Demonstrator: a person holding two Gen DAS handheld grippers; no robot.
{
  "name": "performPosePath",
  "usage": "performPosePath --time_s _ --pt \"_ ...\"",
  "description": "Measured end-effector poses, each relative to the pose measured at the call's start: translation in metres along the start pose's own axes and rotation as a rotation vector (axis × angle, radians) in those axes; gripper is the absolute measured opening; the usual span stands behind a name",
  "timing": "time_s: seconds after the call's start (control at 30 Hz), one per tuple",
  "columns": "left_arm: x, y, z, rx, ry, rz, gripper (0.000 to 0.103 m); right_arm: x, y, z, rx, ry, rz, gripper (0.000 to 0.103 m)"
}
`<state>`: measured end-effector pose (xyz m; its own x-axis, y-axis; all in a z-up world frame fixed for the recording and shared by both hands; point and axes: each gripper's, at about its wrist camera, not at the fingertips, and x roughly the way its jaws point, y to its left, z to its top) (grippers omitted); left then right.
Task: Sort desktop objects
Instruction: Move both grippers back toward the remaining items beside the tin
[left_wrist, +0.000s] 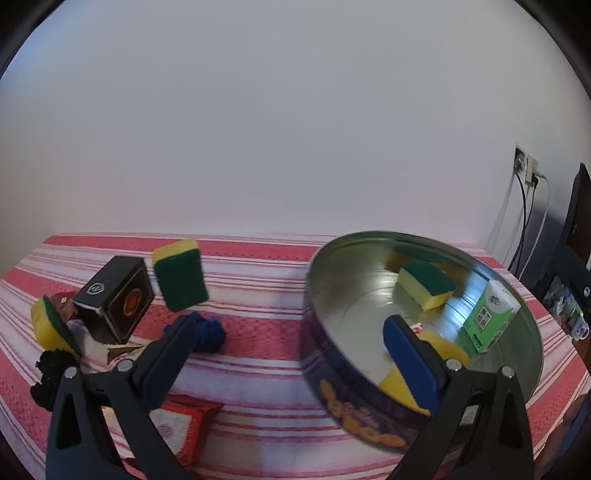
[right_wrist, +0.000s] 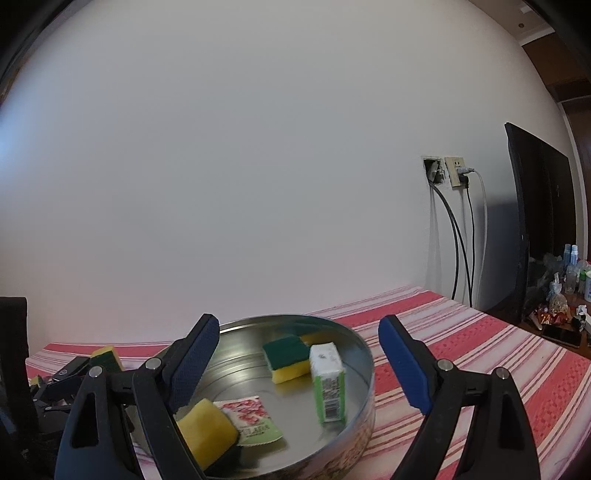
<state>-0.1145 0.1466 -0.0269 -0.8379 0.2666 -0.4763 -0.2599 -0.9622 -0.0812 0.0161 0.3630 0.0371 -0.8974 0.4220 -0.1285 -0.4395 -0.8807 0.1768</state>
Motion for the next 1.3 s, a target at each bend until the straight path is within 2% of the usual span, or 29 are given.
performPosePath --time_s 0.4,0.57,0.67,0.8,0.97,1.07,1.2,1.3 --pt "-0.011 0.052 -0.003 -0.062 0.009 0.054 0.102 -0.032 0.038 -0.011 0.000 0.004 0.119 0.090" --pt "-0.015 0.086 -0.005 -0.114 0.034 0.115 0.102 -0.035 0.062 -0.017 -0.011 0.038 0.188 0.090" --pt "-0.018 0.111 -0.008 -0.158 0.053 0.179 0.102 -0.037 0.078 -0.021 -0.022 0.052 0.223 0.090" --pt "-0.019 0.146 -0.011 -0.215 0.101 0.247 0.102 -0.037 0.096 -0.025 -0.034 0.081 0.272 0.090" --pt "-0.008 0.185 -0.020 -0.314 0.205 0.268 0.102 -0.036 0.120 -0.033 -0.052 0.149 0.334 0.090" --pt "0.001 0.194 -0.022 -0.336 0.253 0.262 0.102 -0.031 0.136 -0.038 -0.069 0.209 0.384 0.090" --pt "0.014 0.196 -0.028 -0.341 0.333 0.232 0.102 -0.029 0.155 -0.044 -0.115 0.267 0.406 0.090" --pt "0.018 0.191 -0.026 -0.312 0.353 0.239 0.102 -0.029 0.164 -0.047 -0.130 0.295 0.431 0.090"
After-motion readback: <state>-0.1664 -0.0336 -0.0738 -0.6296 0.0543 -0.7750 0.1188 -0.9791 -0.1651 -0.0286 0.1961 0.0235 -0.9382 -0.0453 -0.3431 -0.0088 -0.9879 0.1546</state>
